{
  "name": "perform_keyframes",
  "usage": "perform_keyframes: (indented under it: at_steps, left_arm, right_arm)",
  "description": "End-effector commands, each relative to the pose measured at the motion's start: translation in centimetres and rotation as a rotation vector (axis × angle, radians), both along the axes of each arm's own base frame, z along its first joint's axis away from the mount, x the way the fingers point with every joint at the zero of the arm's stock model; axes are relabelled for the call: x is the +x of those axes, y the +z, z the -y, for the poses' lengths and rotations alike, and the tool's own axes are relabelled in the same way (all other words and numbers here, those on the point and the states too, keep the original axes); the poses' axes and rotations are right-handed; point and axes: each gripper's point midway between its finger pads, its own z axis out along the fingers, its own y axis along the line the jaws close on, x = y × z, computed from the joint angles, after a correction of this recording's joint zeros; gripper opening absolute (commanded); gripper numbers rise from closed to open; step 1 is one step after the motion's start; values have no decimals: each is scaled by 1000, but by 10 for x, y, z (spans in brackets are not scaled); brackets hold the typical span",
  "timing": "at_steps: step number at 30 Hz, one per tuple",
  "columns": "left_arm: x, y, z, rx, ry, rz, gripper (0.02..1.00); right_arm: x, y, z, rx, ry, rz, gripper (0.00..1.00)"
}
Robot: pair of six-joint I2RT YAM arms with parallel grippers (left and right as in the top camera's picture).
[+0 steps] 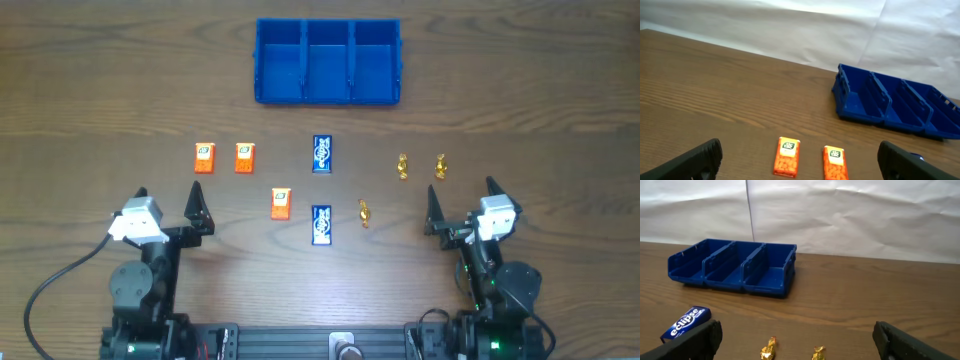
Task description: Sort Candies Into Trays
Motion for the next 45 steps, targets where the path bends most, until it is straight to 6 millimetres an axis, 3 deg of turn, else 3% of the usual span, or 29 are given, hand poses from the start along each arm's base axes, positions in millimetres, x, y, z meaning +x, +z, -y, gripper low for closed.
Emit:
perform_keyframes:
  at_steps: [1, 13, 16, 20, 23, 27, 31, 34, 38, 45]
  left_arm:
    - [-1, -18, -2, 22, 9, -51, 998]
    - [-1, -18, -8, 62, 38, -62, 996]
    - [-1, 11, -6, 80, 24, -111, 998]
    - [28, 59, -2, 151, -10, -277, 998]
    - [70, 64, 1, 186, -29, -444, 998]
    - [117, 20, 13, 206, -105, -730, 998]
    - [138, -31, 24, 193, -183, -921, 998]
    - [134, -75, 23, 190, -191, -1060, 998]
    - [129, -112, 20, 185, -192, -1161, 1000]
    - [122, -144, 8, 163, -172, -1256, 1000]
  right_arm:
    - [0, -1, 0, -15, 1, 4, 998]
    - [0, -1, 0, -15, 1, 4, 998]
    - [0, -1, 0, -15, 1, 4, 998]
    - [0, -1, 0, -15, 1, 4, 1000]
    - [0, -1, 0, -15, 1, 4, 998]
    - [0, -1, 0, -15, 1, 4, 998]
    - [0, -1, 0, -15, 1, 4, 998]
    - [0, -1, 0, -15, 1, 4, 998]
    - [0, -1, 0, -15, 1, 4, 998]
    - [0, -1, 0, -15, 1, 4, 998]
